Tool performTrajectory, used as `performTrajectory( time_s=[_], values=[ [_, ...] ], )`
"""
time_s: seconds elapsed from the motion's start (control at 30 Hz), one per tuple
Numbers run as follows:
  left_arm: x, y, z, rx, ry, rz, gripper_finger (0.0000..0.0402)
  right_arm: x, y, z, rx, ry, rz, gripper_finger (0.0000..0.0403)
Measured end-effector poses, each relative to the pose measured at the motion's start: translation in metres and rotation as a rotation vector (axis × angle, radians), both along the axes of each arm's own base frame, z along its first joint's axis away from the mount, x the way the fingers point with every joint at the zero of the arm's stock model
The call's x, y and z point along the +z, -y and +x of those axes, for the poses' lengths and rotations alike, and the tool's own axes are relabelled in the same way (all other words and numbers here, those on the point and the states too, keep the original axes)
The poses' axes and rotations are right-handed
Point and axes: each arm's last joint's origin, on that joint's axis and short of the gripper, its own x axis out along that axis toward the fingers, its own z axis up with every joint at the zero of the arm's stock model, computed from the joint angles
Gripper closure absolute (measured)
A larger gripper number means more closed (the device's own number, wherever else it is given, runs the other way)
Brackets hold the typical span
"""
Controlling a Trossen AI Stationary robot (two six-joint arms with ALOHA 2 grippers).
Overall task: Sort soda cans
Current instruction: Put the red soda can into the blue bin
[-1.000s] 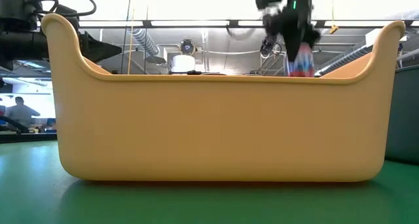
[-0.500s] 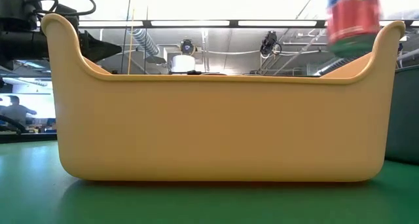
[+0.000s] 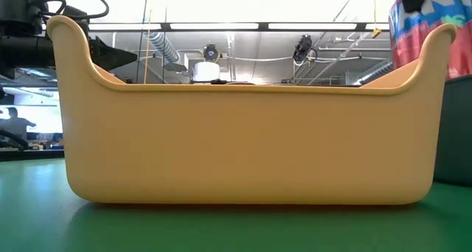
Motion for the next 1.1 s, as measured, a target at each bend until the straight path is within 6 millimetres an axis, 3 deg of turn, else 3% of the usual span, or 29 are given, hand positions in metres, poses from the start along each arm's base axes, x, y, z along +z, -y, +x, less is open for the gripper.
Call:
performTrajectory(
  time_s=[0.2, 0.53, 0.83, 1.03, 1.1],
  values=[
    [0.000, 0.000, 0.000, 0.000, -0.002, -0.001, 0.0389, -0.018, -0.001, -0.001, -0.011, -0.026, 0.029, 0.0111],
    [0.000, 0.000, 0.000, 0.000, 0.000, -0.002, 0.0389, -0.028, 0.002, -0.002, -0.001, -0.035, -0.006, 0.0111],
    [0.000, 0.000, 0.000, 0.000, -0.002, 0.001, 0.0389, -0.055, 0.002, 0.000, -0.002, 0.012, 0.015, 0.0111],
    [0.000, 0.000, 0.000, 0.000, -0.003, 0.002, 0.0389, -0.057, 0.004, 0.000, 0.012, 0.021, 0.010, 0.0111],
    [0.000, 0.000, 0.000, 0.001, -0.003, 0.003, 0.0389, -0.057, 0.005, 0.001, 0.018, 0.025, 0.009, 0.0093]
  ],
)
